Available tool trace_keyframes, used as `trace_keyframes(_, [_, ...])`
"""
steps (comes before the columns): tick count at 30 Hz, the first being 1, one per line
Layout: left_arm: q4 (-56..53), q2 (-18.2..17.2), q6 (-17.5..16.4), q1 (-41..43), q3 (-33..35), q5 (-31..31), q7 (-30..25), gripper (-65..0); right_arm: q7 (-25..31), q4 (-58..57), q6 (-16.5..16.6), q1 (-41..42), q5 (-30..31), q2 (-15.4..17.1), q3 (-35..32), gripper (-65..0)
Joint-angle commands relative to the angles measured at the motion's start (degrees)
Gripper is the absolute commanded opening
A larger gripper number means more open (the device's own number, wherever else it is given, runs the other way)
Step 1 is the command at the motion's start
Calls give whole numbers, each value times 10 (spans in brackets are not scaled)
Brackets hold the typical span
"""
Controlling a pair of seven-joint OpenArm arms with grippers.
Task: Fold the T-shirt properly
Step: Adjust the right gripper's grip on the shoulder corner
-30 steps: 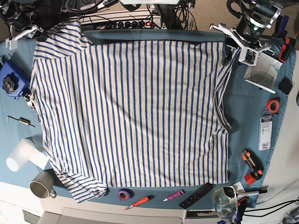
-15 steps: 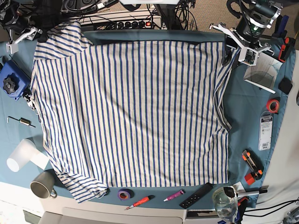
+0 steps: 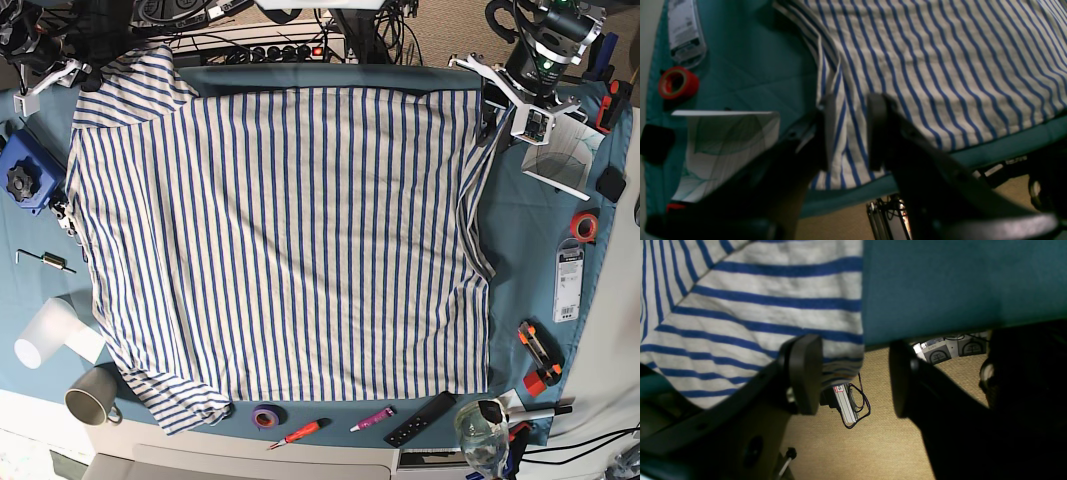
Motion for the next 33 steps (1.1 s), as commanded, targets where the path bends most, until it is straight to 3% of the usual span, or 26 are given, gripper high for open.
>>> trace_keyframes(1, [9,-3,-5,4,-1,-6,-8,-461,31,-5,18,22,-27,-20,-42,-361])
trace_keyframes(4, [9,-3,-18,4,-1,-4,-8,-367,30,-4,18,22,-18,-20,-42,-361])
trace_keyframes(6, [9,-3,-18,5,-1,-4,11,-343,25,-4,18,22,-11,-20,-42,-361])
trace_keyframes(10, [-3,-3,-18,4,-1,-21,63,-343,20,-4,18,22,-8,-20,-42,-361])
trace_keyframes(14, [-68,-3,1,-12,-1,-30,61,-343,20,-4,18,22,-8,-20,-42,-361])
trace_keyframes(20, [-174,-3,-3,-61,-1,-30,70,-343,19,-4,18,22,-8,-20,-42,-361])
trace_keyframes(31, [-241,-3,17,-91,-1,-12,77,-346,18,-4,18,22,10,-20,-42,-361])
trace_keyframes(33, [-255,-3,16,-91,-1,-22,90,-396,19,-4,18,23,31,-20,-42,-361])
